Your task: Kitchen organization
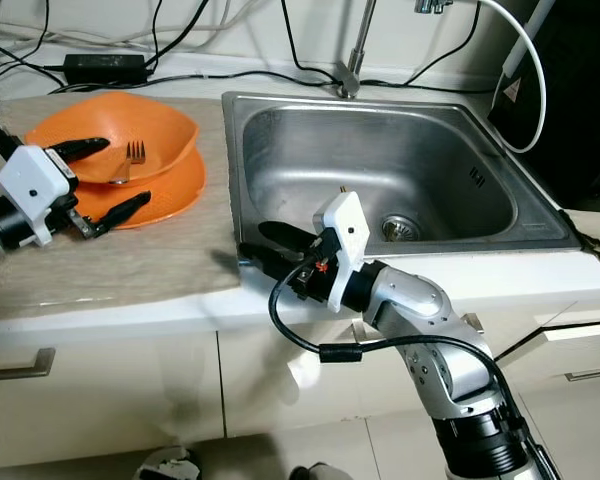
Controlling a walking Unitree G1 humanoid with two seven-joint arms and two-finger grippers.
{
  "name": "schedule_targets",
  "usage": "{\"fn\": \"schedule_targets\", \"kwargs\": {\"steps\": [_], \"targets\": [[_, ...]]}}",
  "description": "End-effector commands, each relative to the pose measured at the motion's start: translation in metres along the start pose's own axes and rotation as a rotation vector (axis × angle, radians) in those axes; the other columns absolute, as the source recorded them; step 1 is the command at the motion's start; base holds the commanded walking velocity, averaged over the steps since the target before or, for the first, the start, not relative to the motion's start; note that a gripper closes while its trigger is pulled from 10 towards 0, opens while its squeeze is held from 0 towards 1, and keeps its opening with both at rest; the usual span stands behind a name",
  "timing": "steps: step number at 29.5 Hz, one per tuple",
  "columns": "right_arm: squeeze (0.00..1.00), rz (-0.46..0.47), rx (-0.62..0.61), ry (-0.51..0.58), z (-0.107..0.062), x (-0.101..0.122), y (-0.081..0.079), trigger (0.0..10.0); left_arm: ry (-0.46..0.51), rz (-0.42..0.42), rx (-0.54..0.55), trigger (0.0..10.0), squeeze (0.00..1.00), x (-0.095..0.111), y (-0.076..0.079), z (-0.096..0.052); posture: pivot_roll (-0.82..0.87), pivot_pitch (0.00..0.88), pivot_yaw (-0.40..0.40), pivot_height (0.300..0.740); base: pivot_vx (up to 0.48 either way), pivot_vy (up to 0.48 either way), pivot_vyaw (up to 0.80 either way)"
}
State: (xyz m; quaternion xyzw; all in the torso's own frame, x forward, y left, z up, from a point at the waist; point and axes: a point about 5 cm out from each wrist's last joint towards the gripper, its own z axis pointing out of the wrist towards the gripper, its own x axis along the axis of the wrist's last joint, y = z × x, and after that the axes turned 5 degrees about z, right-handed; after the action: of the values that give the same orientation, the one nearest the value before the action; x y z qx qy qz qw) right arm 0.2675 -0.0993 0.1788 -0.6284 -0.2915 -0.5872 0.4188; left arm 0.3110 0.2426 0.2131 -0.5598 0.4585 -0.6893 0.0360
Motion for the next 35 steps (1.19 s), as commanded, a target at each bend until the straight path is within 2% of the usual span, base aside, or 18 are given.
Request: {"fn": "schedule_targets", "kwargs": {"steps": [1, 3, 8, 9, 11, 12, 13, 14, 15, 16, 19, 20, 21, 22, 35], "targets": [[0.0, -0.014, -0.01, 0.013, -0.003, 0.007, 0.003, 10.0, 0.028, 0.021, 0.0, 10.0, 0.0, 0.006, -0.003, 0.004, 0.06, 0.033, -0.083, 0.74, 0.0, 0.0, 0.0], [0.0, -0.015, -0.01, 0.016, -0.004, 0.008, 0.003, 10.0, 0.025, 0.027, 0.002, 9.6, 0.0, 0.004, -0.004, 0.007, 0.06, 0.032, -0.08, 0.74, 0.0, 0.0, 0.0], [0.0, -0.013, -0.012, 0.018, -0.005, 0.008, 0.004, 10.0, 0.026, 0.03, 0.001, 9.6, 0.0, 0.002, -0.006, 0.01, 0.06, 0.032, -0.077, 0.74, 0.0, 0.0, 0.0], [0.0, -0.014, -0.013, 0.017, -0.005, 0.008, 0.004, 10.0, 0.026, 0.029, 0.001, 8.5, 0.0, 0.001, -0.006, 0.011, 0.06, 0.031, -0.077, 0.74, 0.0, 0.0, 0.0], [0.0, -0.014, -0.014, 0.017, -0.005, 0.008, 0.004, 10.0, 0.026, 0.029, -0.001, 8.5, 0.0, 0.001, -0.006, 0.012, 0.06, 0.031, -0.075, 0.74, 0.0, 0.0, 0.0], [0.0, -0.014, -0.015, 0.017, -0.005, 0.008, 0.004, 10.0, 0.024, 0.03, -0.006, 6.5, 0.0, 0.0, -0.006, 0.012, 0.05, 0.03, -0.075, 0.74, 0.0, 0.0, 0.0], [0.0, -0.015, -0.015, 0.017, -0.005, 0.008, 0.004, 10.0, 0.023, 0.029, -0.009, 6.5, 0.0, 0.0, -0.006, 0.013, 0.05, 0.031, -0.075, 0.74, 0.0, 0.0, 0.0], [0.0, -0.017, -0.016, 0.016, -0.005, 0.008, 0.004, 10.0, 0.022, 0.027, -0.012, 5.8, 0.0, -0.001, -0.006, 0.013, 0.05, 0.031, -0.075, 0.74, 0.0, 0.0, 0.0], [0.0, -0.017, -0.016, 0.016, -0.005, 0.008, 0.004, 10.0, 0.022, 0.027, -0.012, 5.8, 0.0, -0.001, -0.006, 0.013, 0.05, 0.031, -0.075, 0.74, 0.0, 0.0, 0.0], [0.0, -0.017, -0.016, 0.016, -0.005, 0.008, 0.005, 10.0, 0.022, 0.026, -0.013, 4.2, 0.0, -0.002, -0.006, 0.013, 0.05, 0.03, -0.074, 0.74, 0.0, 0.0, 0.0], [0.0, -0.019, -0.018, 0.014, -0.006, 0.008, 0.005, 10.0, 0.02, 0.02, -0.015, 2.9, 0.0, -0.003, -0.007, 0.014, 0.05, 0.03, -0.074, 0.74, 0.0, 0.0, 0.0], [0.0, -0.02, -0.019, 0.013, -0.006, 0.008, 0.006, 10.0, 0.021, 0.019, -0.015, 1.8, 0.0, -0.003, -0.007, 0.015, 0.05, 0.03, -0.074, 0.74, 0.0, 0.0, 0.0], [0.0, -0.02, -0.019, 0.013, -0.006, 0.008, 0.006, 10.0, 0.021, 0.019, -0.015, 1.8, 0.0, -0.003, -0.007, 0.015, 0.05, 0.03, -0.074, 0.74, 0.0, 0.0, 0.0], [0.0, -0.02, -0.019, 0.012, -0.007, 0.008, 0.006, 10.0, 0.022, 0.016, -0.018, 0.0, 0.0, -0.003, -0.007, 0.015, 0.05, 0.029, -0.074, 0.74, 0.0, 0.0, 0.0], [0.0, -0.028, -0.022, 0.006, -0.007, 0.007, 0.006, 10.0, 0.035, 0.004, -0.046, 0.0, 0.0, -0.002, -0.004, 0.013, 0.05, 0.027, -0.074, 0.74, 0.0, 0.0, 0.0]]}}
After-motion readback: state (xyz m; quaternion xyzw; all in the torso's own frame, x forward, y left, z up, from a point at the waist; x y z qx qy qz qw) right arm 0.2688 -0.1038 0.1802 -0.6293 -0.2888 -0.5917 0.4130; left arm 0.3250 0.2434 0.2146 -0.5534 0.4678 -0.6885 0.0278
